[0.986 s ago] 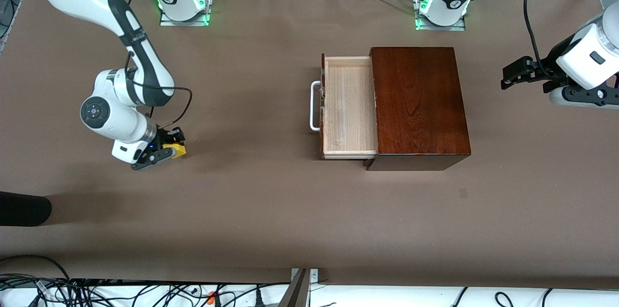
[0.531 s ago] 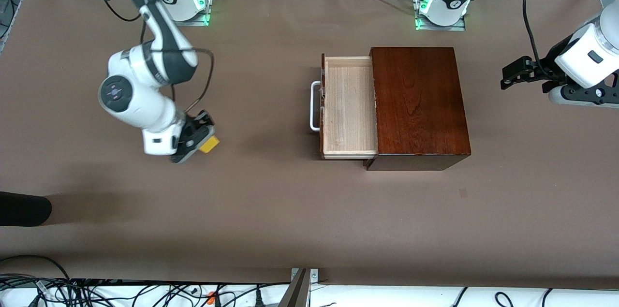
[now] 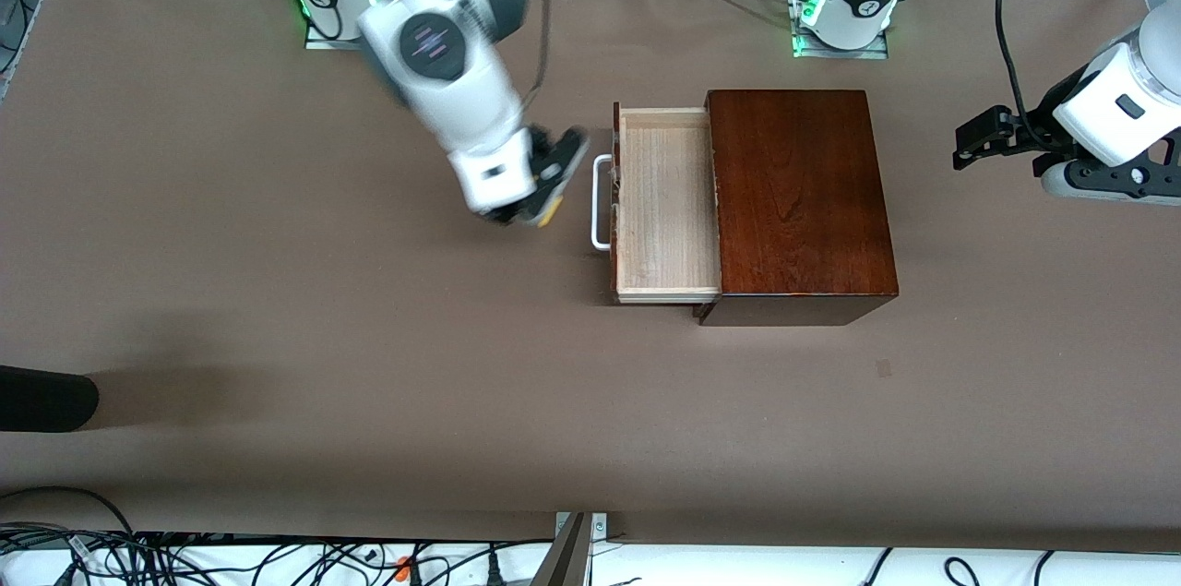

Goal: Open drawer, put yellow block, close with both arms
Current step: 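Carry the yellow cube into the open drawer with the right gripper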

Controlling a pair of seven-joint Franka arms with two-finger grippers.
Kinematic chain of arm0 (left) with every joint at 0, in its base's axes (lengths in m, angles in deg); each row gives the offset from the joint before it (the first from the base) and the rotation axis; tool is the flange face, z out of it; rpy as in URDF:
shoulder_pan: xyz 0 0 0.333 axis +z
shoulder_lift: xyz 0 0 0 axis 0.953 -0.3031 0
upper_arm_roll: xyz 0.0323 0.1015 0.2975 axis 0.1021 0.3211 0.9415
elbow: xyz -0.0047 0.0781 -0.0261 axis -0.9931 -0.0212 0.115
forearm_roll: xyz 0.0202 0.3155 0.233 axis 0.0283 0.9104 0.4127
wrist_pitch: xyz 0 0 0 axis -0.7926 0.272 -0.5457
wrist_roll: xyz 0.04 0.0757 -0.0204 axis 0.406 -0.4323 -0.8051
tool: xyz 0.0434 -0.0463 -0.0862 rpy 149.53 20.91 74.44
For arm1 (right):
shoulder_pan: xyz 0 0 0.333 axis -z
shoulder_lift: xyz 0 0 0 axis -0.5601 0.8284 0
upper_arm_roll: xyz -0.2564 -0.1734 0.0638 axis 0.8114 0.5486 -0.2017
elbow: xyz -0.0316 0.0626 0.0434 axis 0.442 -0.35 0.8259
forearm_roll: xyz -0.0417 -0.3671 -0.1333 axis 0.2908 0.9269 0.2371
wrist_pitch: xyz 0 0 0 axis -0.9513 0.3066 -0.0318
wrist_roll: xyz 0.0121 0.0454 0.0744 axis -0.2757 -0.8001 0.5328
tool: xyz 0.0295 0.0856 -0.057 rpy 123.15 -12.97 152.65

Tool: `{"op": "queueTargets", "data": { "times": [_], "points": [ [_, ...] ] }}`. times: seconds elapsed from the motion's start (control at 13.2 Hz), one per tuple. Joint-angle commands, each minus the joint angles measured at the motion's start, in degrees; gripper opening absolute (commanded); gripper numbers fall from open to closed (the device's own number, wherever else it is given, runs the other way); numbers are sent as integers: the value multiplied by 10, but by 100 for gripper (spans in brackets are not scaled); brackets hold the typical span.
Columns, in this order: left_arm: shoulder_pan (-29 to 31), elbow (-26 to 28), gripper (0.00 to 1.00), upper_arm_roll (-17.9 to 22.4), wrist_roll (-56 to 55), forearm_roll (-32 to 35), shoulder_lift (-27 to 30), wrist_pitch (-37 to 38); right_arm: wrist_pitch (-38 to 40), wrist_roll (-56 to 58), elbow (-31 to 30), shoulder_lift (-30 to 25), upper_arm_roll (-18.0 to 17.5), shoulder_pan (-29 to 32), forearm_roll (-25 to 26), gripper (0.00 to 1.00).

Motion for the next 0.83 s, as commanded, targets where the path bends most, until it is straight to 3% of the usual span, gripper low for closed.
{"op": "queueTargets", "data": {
  "times": [0.0,0.3,0.76],
  "points": [
    [-4,12,100,1,15,13,8,-4,22,1,76,39,7,-55,46,10],
    [-4,12,100,1,14,13,8,-7,13,0,128,86,10,-122,77,10],
    [-2,-12,100,2,12,12,0,-4,-6,3,162,150,11,-159,137,9]
  ]
}}
